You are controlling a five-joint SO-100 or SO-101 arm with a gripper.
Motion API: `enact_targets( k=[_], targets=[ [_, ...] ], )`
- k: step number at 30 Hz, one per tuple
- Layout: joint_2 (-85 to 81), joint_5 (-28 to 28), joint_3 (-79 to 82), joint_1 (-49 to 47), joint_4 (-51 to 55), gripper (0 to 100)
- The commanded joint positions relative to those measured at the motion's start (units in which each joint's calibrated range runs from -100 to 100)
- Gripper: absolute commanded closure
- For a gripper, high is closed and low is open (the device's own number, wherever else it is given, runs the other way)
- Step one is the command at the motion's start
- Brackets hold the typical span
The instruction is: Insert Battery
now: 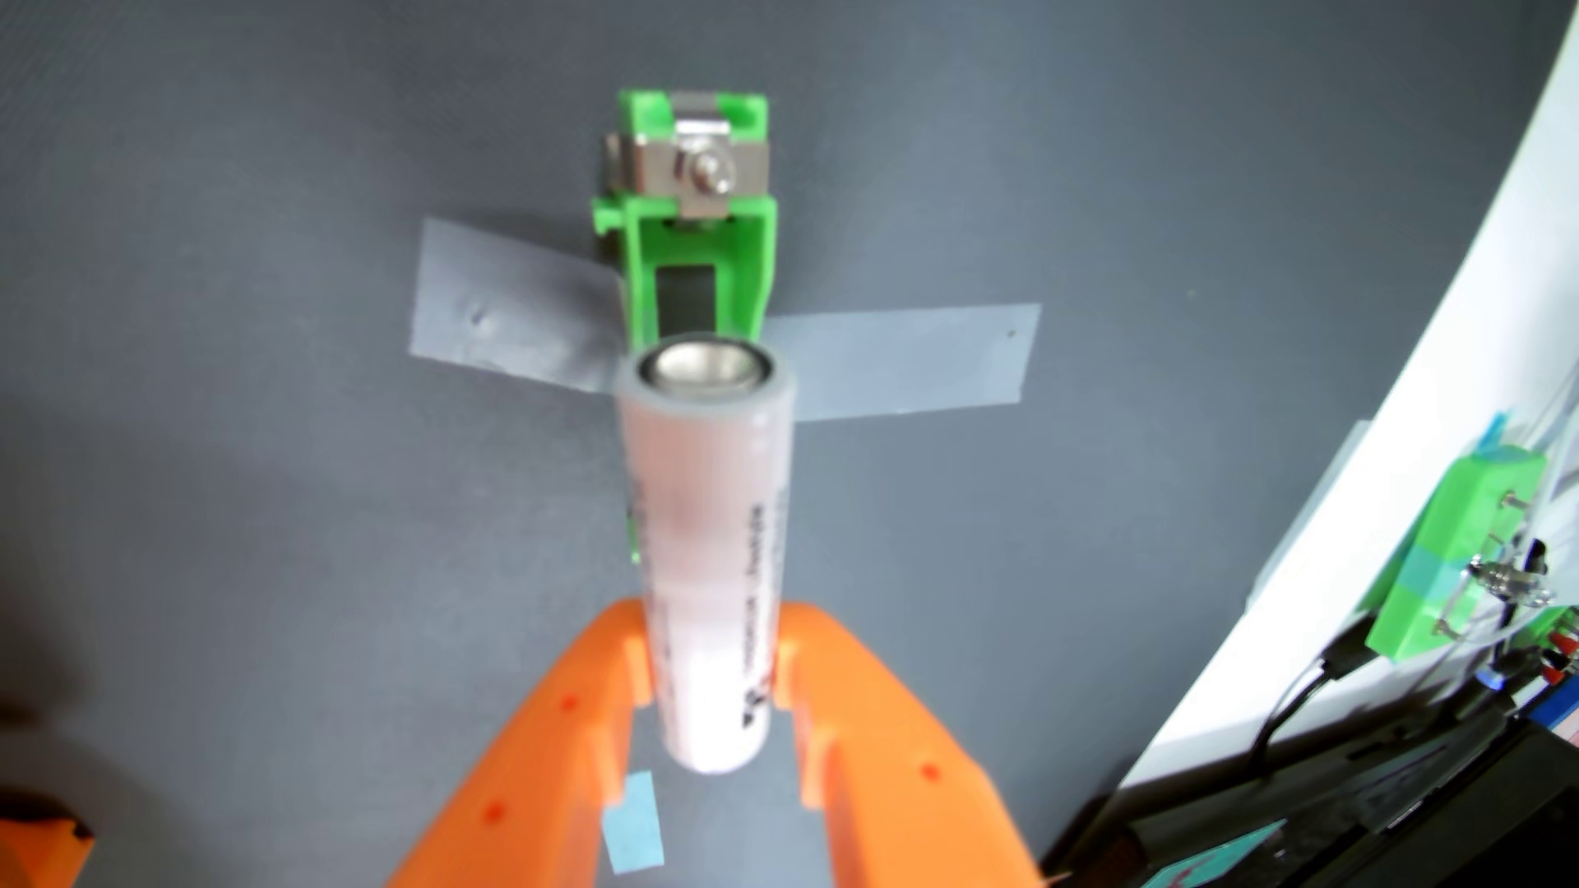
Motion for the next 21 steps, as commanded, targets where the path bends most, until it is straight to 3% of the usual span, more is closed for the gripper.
enact_targets(
  k=[1,21],
  targets=[
    [-0.9,-0.1,0.9,-0.5,-2.5,98],
    [-1.3,0.3,7.3,0.1,-10.8,99]
  ],
)
